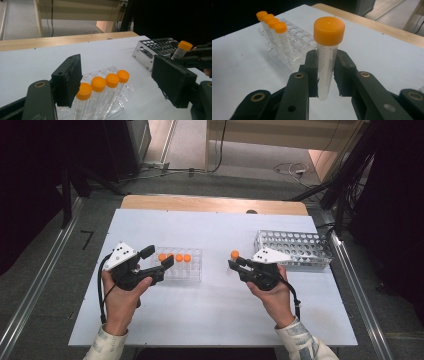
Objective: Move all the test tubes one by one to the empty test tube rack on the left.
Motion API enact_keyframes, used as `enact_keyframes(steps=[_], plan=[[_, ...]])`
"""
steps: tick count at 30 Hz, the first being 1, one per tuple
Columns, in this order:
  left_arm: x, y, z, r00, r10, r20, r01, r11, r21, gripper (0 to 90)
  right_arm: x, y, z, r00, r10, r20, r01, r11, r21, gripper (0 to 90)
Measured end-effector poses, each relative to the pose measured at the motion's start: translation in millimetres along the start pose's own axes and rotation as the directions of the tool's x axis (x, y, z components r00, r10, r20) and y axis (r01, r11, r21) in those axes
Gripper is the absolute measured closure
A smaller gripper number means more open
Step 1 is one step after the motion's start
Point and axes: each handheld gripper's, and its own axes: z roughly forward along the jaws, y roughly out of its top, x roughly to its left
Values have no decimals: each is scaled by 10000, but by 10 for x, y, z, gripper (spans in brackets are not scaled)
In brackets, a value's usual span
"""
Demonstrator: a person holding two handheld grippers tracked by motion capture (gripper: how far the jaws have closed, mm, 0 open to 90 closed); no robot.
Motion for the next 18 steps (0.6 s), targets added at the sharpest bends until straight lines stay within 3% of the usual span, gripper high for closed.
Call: enact_keyframes(steps=[8,18], plan=[[-158,5,16,9986,358,391,-361,9993,89,255,207,-32,112,9974,-320,-638,337,9991,256,719],[-420,-69,131,9896,903,1116,-969,9938,549,274,459,-75,259,9889,-686,-1316,762,9956,540,719]])
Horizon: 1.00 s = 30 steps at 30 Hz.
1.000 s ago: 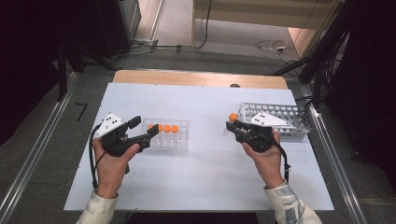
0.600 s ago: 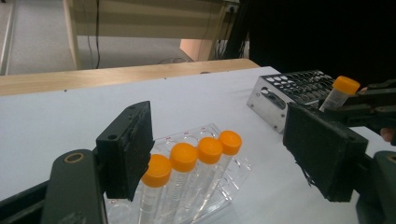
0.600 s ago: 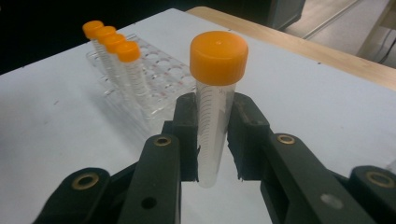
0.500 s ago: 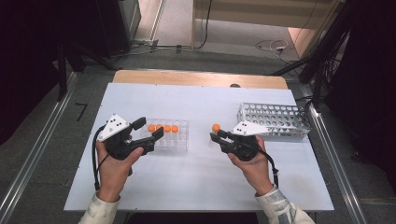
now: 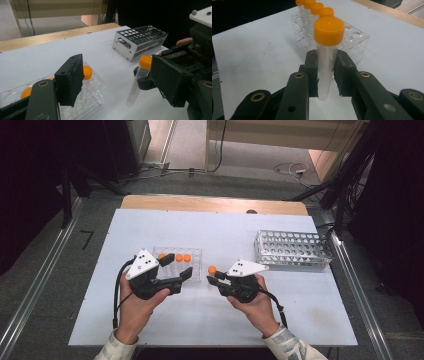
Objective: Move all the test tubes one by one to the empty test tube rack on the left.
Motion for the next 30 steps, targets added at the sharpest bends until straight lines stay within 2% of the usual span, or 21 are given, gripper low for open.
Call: enact_keyframes(steps=[3,11,21,30], plan=[[-69,-27,51,9996,198,201,-202,9996,202,287,41,1,29,9999,-57,-94,57,10000,32,718],[-185,-90,148,9978,372,549,-396,9983,424,366,146,-1,106,9990,-202,-410,207,9997,117,719],[-231,-157,221,9954,467,838,-524,9964,667,546,276,14,177,9969,-357,-702,368,9992,138,719],[-242,-180,243,9941,510,961,-590,9948,833,648,273,18,164,9971,-329,-684,333,9994,39,719]])
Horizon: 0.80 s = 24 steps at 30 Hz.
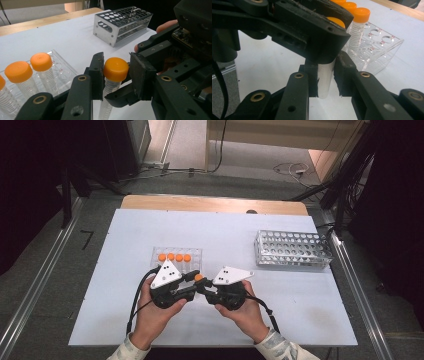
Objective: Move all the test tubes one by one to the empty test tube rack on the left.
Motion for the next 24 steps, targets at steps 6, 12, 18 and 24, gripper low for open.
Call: enact_keyframes(steps=[6,12,18,24], plan=[[11,-2,-6,10000,43,-8,-43,10000,11,689,6,0,1,10000,15,-20,-15,10000,-7,718],[43,20,-49,10000,-82,43,82,10000,56,703,4,4,3,9990,215,-380,-215,9998,-9,525],[184,103,-226,9988,-409,-265,401,9986,-331,704,-31,3,-24,9975,611,-357,-617,9980,-160,288],[365,169,-424,9944,-776,-720,722,9946,-741,704,-113,-35,-48,9955,919,-221,-922,9956,-142,257]])
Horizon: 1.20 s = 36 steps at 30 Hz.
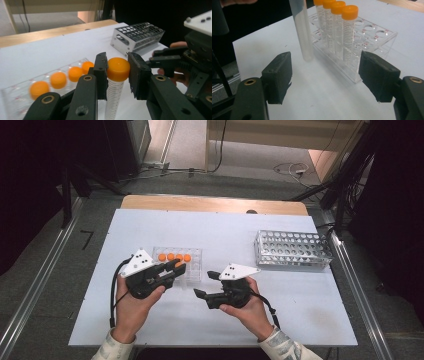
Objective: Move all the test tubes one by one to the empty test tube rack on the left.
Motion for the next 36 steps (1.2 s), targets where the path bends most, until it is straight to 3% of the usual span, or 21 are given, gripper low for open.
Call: enact_keyframes(steps=[6,18,29,36], plan=[[212,53,-148,9981,-409,-469,394,9987,-313,704,-40,-24,0,9999,106,68,-106,9999,76,256],[460,122,-298,9881,-460,-1465,394,9981,-471,704,-91,-46,-2,9995,240,191,-244,9995,185,257],[598,134,-241,9746,-347,-2212,192,9972,-716,704,-104,-49,-11,9993,320,196,-323,9993,168,258],[644,107,-147,9709,-192,-2388,52,9982,-591,704,-113,-57,-9,9993,312,194,-316,9993,187,259]])
